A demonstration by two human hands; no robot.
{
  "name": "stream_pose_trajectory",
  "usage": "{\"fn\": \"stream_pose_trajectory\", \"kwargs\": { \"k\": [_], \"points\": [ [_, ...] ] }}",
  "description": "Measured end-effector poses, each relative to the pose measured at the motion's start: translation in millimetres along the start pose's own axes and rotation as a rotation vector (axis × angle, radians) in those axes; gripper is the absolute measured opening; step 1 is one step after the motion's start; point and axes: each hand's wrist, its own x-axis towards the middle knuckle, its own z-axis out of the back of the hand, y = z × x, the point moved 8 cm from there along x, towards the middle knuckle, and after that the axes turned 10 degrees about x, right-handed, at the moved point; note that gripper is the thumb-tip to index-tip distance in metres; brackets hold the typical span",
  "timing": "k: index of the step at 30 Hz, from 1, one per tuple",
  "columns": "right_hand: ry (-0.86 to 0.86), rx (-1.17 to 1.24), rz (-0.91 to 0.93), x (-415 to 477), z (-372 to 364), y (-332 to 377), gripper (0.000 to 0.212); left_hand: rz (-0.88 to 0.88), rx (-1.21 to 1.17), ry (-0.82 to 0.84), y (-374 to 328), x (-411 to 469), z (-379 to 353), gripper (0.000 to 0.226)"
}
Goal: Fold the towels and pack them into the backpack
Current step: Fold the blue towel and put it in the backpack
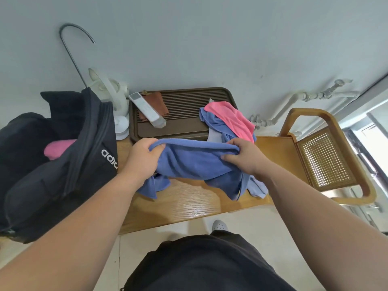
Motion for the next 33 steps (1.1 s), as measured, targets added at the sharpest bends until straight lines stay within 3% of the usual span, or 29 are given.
{"fn": "stream_pose_trajectory", "kwargs": {
  "k": [4,8,9,12,14,18,21,24,26,28,30,33],
  "points": [
    [0.067,-0.324,-0.050,0.7,-1.7,-19.9,0.040,0.141,-0.231,-0.020,14.1,-2.5,-8.2,0.019],
    [0.022,-0.601,-0.114,0.6,16.0,-56.0,0.026,0.211,-0.106,0.004,26.9,-9.9,-17.3,0.001],
    [0.007,-0.623,-0.139,0.1,22.8,-65.4,0.021,0.207,-0.019,0.046,27.8,-13.1,-20.9,0.009],
    [-0.060,-0.571,-0.133,4.8,42.0,-88.3,0.014,0.198,0.250,0.168,34.7,-24.0,-35.5,0.019],
    [-0.099,-0.511,-0.112,7.9,52.2,-99.5,0.014,0.209,0.305,0.137,39.2,-29.6,-40.9,0.014],
    [-0.100,-0.352,-0.109,9.2,65.1,-122.4,0.021,0.328,0.019,0.021,37.4,-48.0,-56.0,0.037],
    [-0.071,-0.204,-0.092,7.0,73.6,-132.7,0.033,0.375,-0.197,0.008,29.6,-61.1,-69.0,0.032],
    [0.112,-0.028,-0.124,0.7,68.5,-133.8,0.040,0.424,-0.246,0.196,25.5,-73.6,-87.6,0.016],
    [0.397,0.068,-0.206,-13.3,54.5,-128.5,0.039,0.493,-0.086,0.405,31.7,-86.4,-96.3,0.017],
    [0.717,0.161,-0.347,-38.2,40.9,-117.1,0.025,0.551,0.089,0.549,41.5,-99.3,-96.2,0.023],
    [0.892,0.202,-0.430,-52.9,36.4,-105.8,0.019,0.608,0.169,0.475,52.7,-102.2,-87.6,0.022],
    [0.784,0.206,-0.452,-33.0,33.5,-108.7,0.021,0.647,0.241,0.112,65.1,-99.0,-65.8,0.020]
  ]
}}
